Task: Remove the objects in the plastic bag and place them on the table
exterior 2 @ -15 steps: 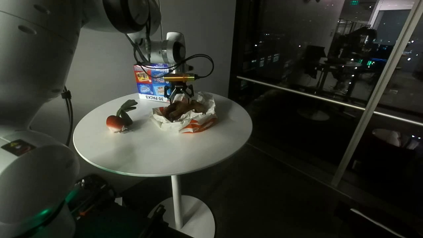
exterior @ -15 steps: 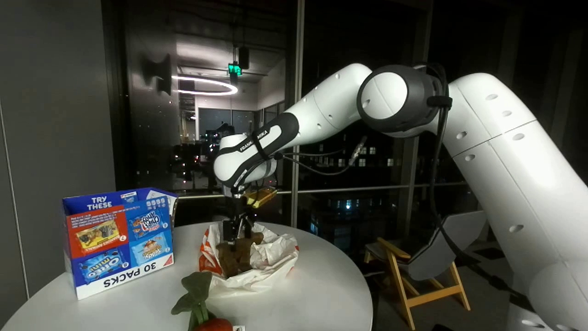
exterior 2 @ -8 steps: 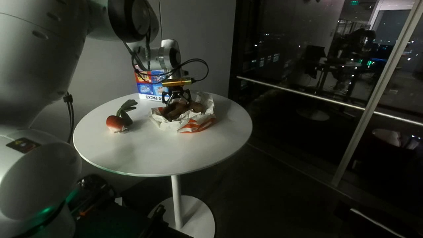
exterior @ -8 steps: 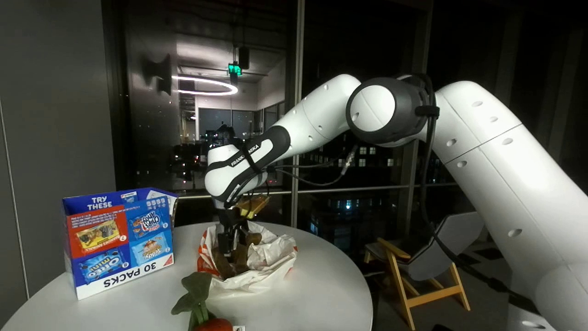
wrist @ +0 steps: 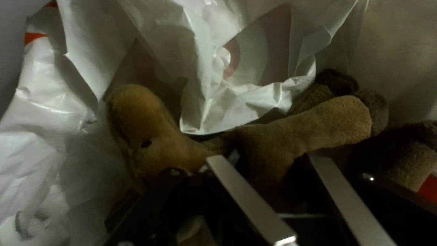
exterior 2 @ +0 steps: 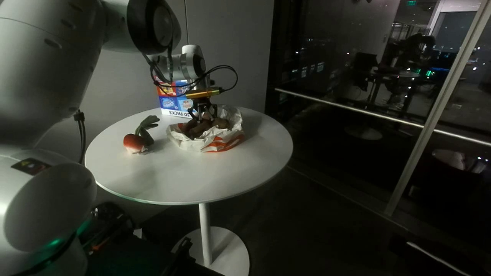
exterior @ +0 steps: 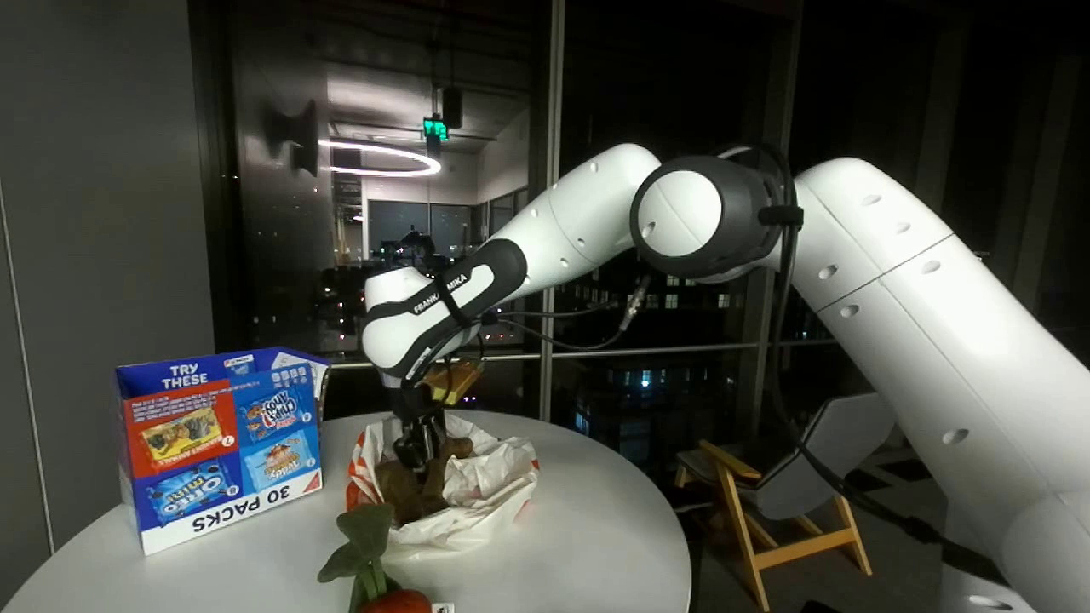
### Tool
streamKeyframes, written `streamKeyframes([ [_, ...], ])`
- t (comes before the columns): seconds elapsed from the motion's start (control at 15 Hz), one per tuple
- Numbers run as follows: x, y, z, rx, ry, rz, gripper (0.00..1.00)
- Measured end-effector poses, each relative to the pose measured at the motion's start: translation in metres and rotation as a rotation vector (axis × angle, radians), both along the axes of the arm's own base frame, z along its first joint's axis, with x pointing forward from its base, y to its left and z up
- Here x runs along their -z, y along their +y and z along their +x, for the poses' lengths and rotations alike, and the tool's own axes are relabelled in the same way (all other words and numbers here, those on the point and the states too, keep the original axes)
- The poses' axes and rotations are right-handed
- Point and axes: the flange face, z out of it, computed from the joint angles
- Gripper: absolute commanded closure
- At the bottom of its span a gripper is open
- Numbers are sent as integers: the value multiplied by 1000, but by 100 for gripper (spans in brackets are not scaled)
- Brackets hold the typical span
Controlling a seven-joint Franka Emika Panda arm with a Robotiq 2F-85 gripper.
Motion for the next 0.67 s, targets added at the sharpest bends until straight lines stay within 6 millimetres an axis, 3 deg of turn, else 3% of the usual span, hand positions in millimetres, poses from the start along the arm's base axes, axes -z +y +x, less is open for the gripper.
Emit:
streamKeyframes([
  [0.4,-10,7,3,3,-38,5,92],
  [0.67,-51,33,6,-69,-203,-10,92],
])
